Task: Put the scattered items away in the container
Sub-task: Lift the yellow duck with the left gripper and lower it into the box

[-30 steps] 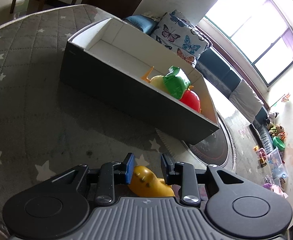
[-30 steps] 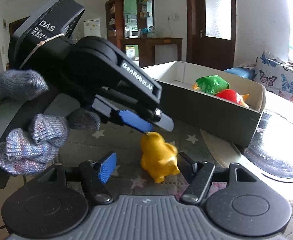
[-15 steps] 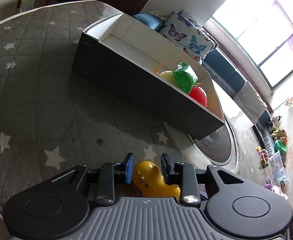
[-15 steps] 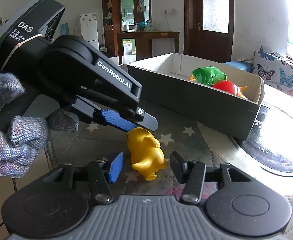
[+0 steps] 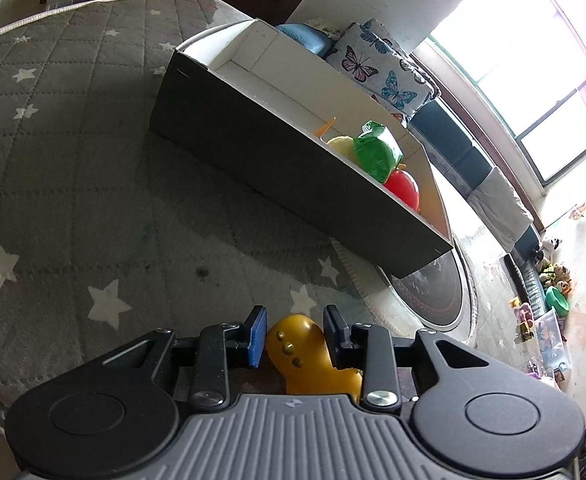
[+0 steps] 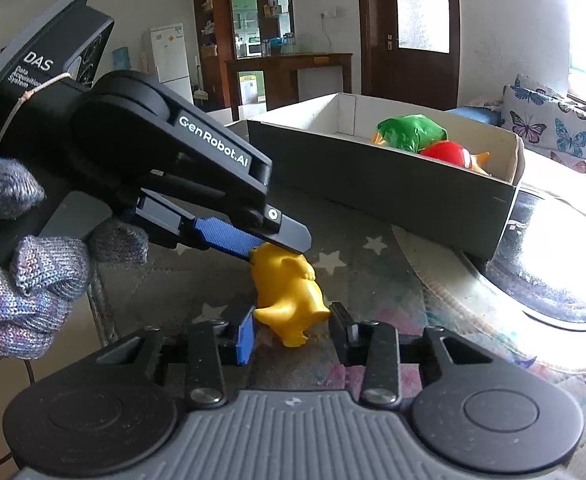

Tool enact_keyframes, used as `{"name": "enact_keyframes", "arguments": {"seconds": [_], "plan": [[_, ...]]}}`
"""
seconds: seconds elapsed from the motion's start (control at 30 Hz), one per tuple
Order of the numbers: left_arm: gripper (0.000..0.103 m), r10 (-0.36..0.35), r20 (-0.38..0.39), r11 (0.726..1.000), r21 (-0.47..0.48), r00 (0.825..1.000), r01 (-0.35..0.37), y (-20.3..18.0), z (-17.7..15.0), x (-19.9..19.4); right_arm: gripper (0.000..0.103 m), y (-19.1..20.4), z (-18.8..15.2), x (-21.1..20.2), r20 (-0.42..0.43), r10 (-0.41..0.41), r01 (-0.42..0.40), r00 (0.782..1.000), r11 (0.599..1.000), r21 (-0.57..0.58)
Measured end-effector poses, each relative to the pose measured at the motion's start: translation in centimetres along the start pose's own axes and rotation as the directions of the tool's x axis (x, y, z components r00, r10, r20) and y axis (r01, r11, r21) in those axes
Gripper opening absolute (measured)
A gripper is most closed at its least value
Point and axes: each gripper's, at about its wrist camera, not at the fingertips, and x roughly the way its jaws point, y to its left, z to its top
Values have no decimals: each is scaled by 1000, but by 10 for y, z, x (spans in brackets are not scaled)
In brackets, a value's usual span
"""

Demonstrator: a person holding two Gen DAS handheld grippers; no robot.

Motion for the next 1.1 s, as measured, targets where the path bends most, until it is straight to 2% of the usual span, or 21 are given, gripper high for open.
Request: {"name": "enact_keyframes", "arguments": {"seconds": [0.7,0.9,1.1], "plan": [[36,-66,-30,998,-24,997,65,10,3,8,37,2,6,5,0,-13,13,1000,1000,-12],[36,-85,14,996,-7,996,85,3,13,-6,36,6,20,-3,32,-17,18,999,999,-45],[36,-107,88,994,22,990,106,-7,45,-22,37,6,54,-8,99,-26,35,995,995,-95]]}}
